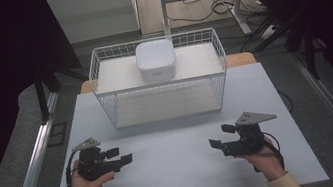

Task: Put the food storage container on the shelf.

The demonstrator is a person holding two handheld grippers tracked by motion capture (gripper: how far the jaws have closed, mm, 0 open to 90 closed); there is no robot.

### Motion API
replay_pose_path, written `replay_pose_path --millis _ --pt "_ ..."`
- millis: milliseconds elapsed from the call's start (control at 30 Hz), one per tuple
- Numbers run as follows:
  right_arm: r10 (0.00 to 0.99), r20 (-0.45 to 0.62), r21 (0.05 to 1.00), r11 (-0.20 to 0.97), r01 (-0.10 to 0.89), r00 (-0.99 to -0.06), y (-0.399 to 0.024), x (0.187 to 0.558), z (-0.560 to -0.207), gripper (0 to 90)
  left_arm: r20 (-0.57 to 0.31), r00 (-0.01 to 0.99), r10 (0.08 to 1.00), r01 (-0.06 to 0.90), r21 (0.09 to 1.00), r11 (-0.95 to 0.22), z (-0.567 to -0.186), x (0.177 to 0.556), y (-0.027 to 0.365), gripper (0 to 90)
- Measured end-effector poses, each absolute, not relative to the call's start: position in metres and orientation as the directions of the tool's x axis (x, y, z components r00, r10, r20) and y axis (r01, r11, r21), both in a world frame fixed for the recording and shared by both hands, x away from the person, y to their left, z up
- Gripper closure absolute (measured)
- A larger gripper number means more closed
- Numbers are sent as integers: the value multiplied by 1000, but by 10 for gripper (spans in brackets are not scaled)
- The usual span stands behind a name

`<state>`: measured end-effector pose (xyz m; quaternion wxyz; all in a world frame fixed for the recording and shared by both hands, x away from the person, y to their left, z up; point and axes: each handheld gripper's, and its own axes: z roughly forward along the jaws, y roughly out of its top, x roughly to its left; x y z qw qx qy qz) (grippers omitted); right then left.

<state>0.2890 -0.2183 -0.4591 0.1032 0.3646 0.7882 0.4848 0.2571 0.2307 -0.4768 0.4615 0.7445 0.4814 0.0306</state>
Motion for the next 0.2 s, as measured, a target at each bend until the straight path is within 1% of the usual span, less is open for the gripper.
replay_pose_path --millis 133,200 --pt "677 166 857 260 445 -716 -220 288 -459 232 -368 541 756 674 727 -129 -478 256 227 276" --pt "685 162 852 266 450 -711 -221 288 -461 224 -361 539 761 673 728 -131 -479 256 226 269"
